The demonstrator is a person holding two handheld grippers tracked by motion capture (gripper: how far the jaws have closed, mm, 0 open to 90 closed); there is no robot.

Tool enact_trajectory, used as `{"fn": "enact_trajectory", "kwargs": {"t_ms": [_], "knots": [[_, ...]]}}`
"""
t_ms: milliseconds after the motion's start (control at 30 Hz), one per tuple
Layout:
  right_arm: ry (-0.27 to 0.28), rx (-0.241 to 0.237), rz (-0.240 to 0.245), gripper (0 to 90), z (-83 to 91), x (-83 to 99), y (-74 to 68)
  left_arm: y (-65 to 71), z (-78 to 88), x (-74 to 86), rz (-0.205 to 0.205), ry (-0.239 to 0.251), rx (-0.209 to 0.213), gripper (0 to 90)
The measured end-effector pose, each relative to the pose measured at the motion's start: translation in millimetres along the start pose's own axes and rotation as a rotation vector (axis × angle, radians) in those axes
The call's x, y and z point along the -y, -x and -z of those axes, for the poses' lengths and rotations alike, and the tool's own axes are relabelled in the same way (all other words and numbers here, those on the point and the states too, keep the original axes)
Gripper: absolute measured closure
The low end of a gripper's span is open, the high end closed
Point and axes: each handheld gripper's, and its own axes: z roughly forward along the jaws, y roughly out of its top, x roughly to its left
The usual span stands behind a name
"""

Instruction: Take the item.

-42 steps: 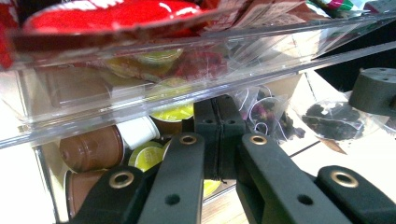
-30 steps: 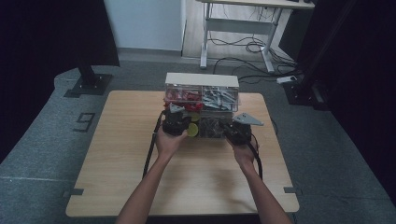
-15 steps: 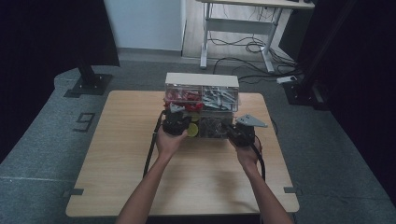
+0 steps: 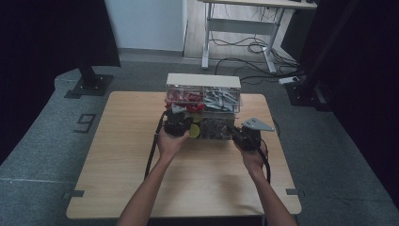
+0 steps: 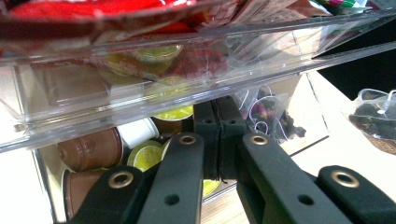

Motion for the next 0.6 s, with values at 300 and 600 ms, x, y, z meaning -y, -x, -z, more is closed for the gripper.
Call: {"fn": "enact_trajectory", "kwargs": {"t_ms": [300,600], "knots": [[0.002,0.011,-0.005,89.3,6.6,3.6,6.8,0.4,-0.5,0.0,0.0,-0.001,0.0,89.4],[0.01,0.027,-0.018,89.3,15.0,6.6,16.8,0.5,-0.6,-0.1,0.003,0.0,0.001,89.4]]}}
